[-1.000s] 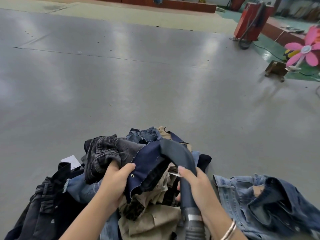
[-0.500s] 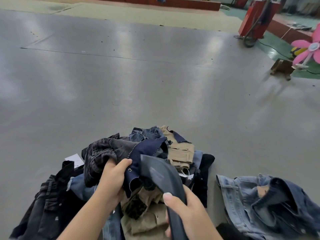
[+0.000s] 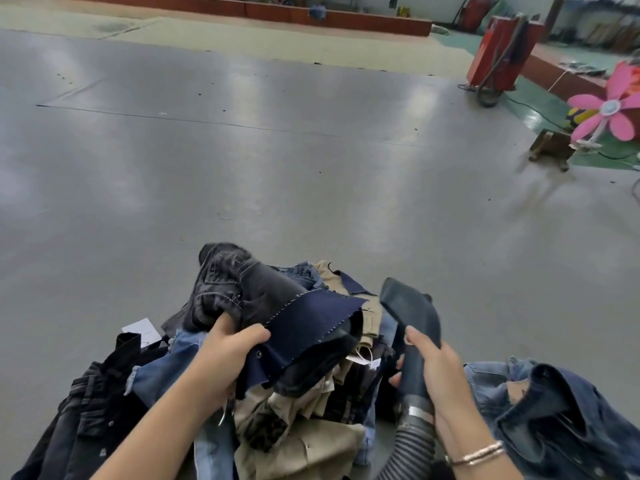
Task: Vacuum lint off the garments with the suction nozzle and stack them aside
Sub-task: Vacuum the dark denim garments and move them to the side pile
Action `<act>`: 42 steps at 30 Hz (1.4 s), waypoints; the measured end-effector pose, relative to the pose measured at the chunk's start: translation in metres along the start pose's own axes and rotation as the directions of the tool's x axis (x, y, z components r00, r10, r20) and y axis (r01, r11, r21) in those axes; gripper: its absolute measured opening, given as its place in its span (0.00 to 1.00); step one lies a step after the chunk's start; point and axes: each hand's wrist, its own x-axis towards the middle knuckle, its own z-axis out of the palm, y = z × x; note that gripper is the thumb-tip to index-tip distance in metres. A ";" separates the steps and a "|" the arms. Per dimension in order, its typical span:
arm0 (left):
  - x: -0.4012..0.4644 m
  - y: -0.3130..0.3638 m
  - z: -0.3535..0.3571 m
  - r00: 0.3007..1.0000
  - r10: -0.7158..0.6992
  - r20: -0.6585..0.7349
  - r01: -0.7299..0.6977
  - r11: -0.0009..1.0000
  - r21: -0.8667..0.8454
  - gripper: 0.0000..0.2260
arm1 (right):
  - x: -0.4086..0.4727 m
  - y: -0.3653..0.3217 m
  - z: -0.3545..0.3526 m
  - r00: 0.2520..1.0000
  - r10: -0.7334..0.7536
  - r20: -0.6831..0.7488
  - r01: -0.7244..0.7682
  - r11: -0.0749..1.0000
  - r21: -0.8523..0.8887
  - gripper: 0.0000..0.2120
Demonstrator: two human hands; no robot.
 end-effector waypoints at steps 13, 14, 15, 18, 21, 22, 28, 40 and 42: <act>0.126 -0.043 -0.063 0.995 0.027 -0.095 0.085 0.255 0.963 0.27 | -0.009 -0.013 -0.020 0.990 -0.137 -0.043 0.133 0.986 -0.098 0.12; 0.121 -0.067 -0.068 0.977 0.027 -0.211 0.191 0.325 0.926 0.26 | -0.007 -0.008 -0.015 0.993 -0.119 -0.015 0.116 0.986 -0.123 0.12; 0.112 -0.090 -0.071 0.954 -0.062 -0.295 0.290 0.455 0.842 0.22 | -0.006 -0.004 -0.009 0.995 -0.099 0.013 0.100 0.984 -0.146 0.12; 0.079 -0.138 -0.062 0.780 -0.560 -0.280 0.625 0.677 0.389 0.17 | -0.004 0.011 0.009 0.995 -0.037 0.091 0.053 0.982 -0.179 0.12; 0.075 -0.161 -0.045 0.731 -0.660 -0.171 0.672 0.740 0.018 0.16 | -0.006 0.022 0.021 0.987 0.031 0.156 0.008 0.970 -0.245 0.13; 0.079 -0.165 -0.038 0.749 -0.642 -0.164 0.633 0.766 -0.108 0.18 | -0.007 0.024 0.024 0.984 0.056 0.171 -0.010 0.967 -0.254 0.13; 0.111 -0.154 0.002 0.726 -0.678 -0.115 0.598 0.705 -0.382 0.27 | -0.008 0.025 0.033 0.977 0.094 0.192 -0.026 0.944 -0.329 0.12; 0.100 -0.030 0.004 0.935 -0.324 -0.143 0.265 0.908 -0.325 0.12 | -0.023 -0.002 0.029 0.945 -0.052 0.323 0.085 0.992 -0.089 0.11; 0.083 -0.006 0.005 0.945 -0.292 -0.147 0.238 0.924 -0.300 0.07 | -0.034 -0.007 0.032 0.923 -0.059 0.381 0.086 0.995 -0.054 0.17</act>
